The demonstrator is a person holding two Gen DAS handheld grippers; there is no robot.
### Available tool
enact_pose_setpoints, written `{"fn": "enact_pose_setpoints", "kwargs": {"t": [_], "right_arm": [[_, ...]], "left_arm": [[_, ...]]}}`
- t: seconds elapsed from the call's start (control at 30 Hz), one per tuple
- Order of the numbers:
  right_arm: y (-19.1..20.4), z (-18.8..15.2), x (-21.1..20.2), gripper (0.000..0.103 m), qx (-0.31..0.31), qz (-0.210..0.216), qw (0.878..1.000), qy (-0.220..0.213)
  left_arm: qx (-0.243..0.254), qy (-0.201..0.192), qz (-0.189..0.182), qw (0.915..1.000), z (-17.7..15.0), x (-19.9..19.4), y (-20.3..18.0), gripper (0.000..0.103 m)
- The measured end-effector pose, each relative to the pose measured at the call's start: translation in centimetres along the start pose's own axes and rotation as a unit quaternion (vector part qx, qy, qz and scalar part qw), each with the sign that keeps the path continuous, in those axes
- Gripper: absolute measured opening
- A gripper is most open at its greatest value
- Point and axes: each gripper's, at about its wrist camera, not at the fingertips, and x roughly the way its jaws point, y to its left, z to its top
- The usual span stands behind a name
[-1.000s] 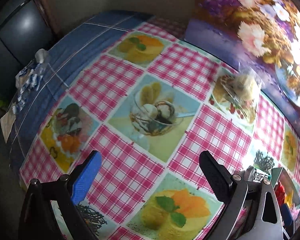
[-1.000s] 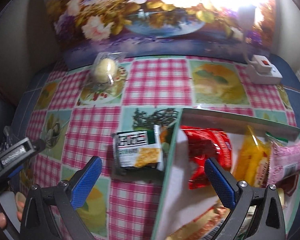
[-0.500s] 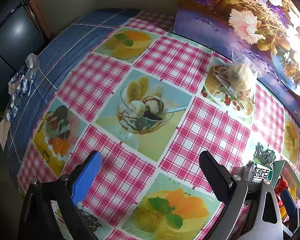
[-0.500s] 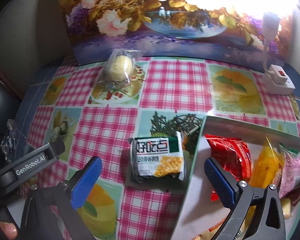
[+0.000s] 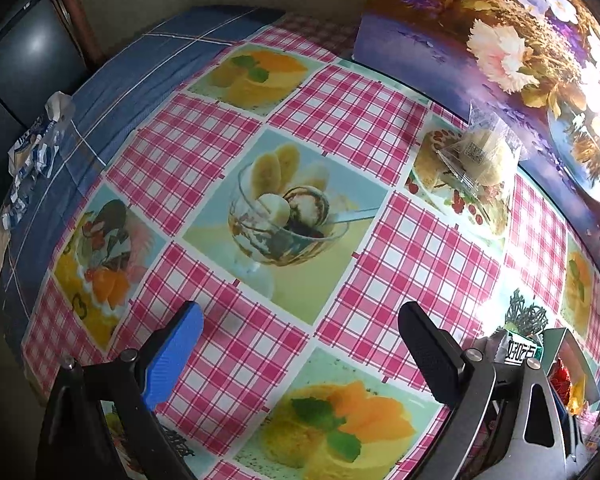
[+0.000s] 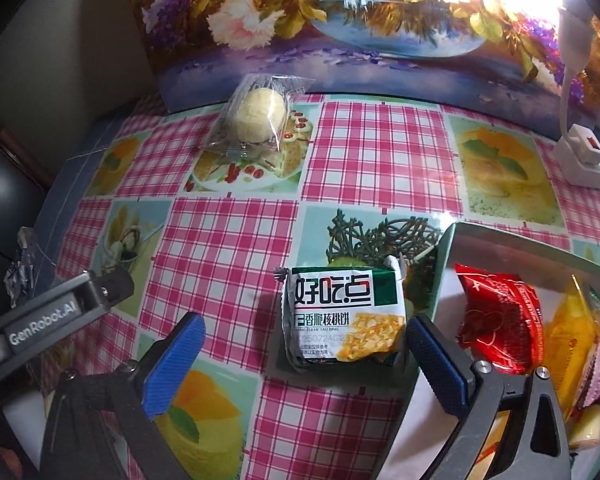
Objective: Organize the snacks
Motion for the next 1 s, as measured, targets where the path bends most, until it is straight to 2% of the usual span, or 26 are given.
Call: {"fn": "enact_pose_setpoints", "kwargs": {"t": [0.17,0.23,0.4,0.53,0.73,0.9,1.0], "right_arm": [[0.2,0.0,0.2,0.1,-0.001,-0.005,1.0,-0.001],[0.3,0.1,0.2,0.095,-0.001,-0.004,1.0,-0.002],[1.0,0.2,0.1,0.091,-0.01,0.012,1.0,-0.004],[1.1,0.1,0.9,0.088,-0.02,-0.021,1.0,0.002],[0.4,-0.4,2.1,0.085,-0.012,-0.021,1.0,0.013],[1.1,-0.7,2.5,0.085,-0.036,-0.042,0.998,0.004],[1.6,-0.9,2.7,0.079,-0.052,-0.063,0.997,-0.001]], "left_arm": [[-0.009,0.007,-0.01,0.9999,0.0,0.3,0.4,0.098],[-0.012,0.011,-0.014,0.9998,0.0,0.5,0.5,0.098],[-0.022,0.017,-0.024,0.9993,0.2,0.9,1.1,0.098],[-0.028,0.02,-0.029,0.999,0.2,1.0,1.6,0.098],[-0.032,0.024,-0.032,0.9987,0.3,1.4,2.0,0.098],[-0.032,0.024,-0.032,0.9987,0.2,1.4,2.0,0.098],[-0.032,0.024,-0.031,0.9987,0.3,1.5,1.9,0.098]]}}
